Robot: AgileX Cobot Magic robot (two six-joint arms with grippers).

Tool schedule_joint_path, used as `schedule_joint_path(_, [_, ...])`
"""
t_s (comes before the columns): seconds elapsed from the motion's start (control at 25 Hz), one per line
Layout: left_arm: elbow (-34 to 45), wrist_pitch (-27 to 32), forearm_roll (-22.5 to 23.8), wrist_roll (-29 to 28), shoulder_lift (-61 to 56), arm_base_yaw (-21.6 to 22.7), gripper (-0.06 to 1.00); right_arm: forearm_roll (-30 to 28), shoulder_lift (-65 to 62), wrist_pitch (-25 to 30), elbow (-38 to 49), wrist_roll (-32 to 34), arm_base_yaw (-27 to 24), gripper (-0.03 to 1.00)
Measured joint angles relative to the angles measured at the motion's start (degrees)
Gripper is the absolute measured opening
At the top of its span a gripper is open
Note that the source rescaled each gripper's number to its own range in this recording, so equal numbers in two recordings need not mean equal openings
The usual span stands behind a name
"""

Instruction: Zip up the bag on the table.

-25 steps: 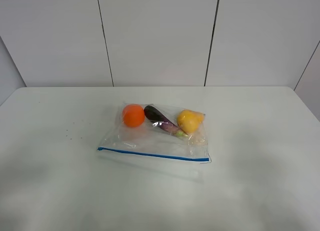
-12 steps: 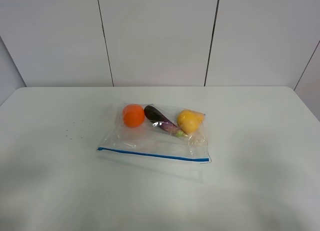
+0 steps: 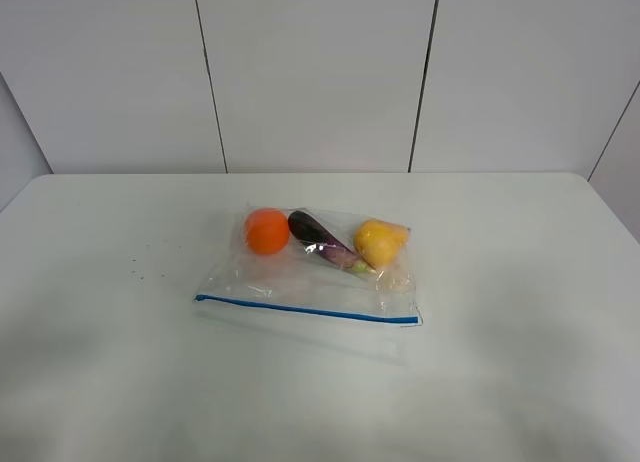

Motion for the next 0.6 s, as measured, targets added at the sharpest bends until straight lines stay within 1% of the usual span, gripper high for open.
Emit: schedule_joint_path(0.6, [0.0,0.0,0.0,0.0,0.0,0.0,1.0,0.0,0.0,0.0,0.0,0.0,0.0,0.83])
